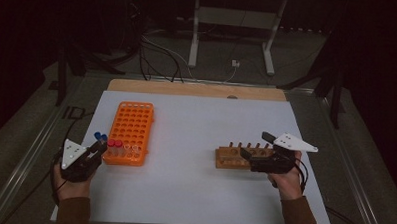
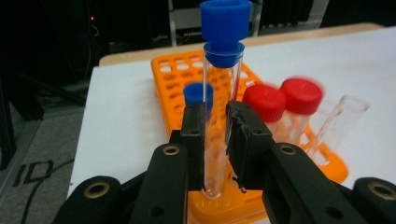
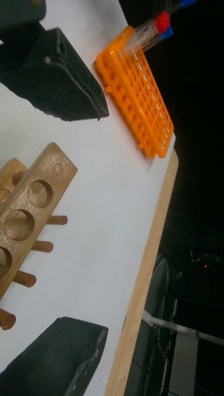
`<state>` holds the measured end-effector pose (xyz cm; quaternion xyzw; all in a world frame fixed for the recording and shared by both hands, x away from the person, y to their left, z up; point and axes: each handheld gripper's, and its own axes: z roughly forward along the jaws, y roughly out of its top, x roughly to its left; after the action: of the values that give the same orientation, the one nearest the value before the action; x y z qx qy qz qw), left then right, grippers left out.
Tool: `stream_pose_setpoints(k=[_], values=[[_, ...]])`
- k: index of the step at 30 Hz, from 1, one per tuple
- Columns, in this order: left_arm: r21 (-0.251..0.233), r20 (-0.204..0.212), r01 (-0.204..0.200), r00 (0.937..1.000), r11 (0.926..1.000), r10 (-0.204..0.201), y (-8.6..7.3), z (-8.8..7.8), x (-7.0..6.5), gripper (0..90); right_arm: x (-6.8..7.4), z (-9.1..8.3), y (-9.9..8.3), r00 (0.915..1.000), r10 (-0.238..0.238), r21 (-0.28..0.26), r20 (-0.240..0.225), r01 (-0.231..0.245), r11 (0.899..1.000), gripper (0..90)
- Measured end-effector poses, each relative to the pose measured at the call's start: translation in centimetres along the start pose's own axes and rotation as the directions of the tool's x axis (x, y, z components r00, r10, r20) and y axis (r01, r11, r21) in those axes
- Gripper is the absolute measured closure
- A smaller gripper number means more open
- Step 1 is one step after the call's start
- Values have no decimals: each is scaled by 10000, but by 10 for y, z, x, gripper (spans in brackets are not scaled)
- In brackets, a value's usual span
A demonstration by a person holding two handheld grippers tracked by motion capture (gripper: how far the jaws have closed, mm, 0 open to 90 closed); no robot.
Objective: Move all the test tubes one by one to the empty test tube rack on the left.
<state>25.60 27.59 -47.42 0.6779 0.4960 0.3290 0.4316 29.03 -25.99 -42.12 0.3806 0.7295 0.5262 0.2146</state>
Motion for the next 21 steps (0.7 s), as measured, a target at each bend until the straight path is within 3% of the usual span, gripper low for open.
stream_pose_setpoints(k=[8,14,21], values=[[1084,15,-368,9993,9934,369,-11,10,-1,774,-2,-3,-1,10000,-2,24,55,2,10000,1],[1549,67,-459,9989,9869,454,-14,15,-2,778,-8,-9,-4,9997,-15,60,238,13,10000,1],[1607,103,-239,9997,9867,225,-15,16,-1,771,-15,-16,-11,9987,22,33,511,-24,10000,1]])
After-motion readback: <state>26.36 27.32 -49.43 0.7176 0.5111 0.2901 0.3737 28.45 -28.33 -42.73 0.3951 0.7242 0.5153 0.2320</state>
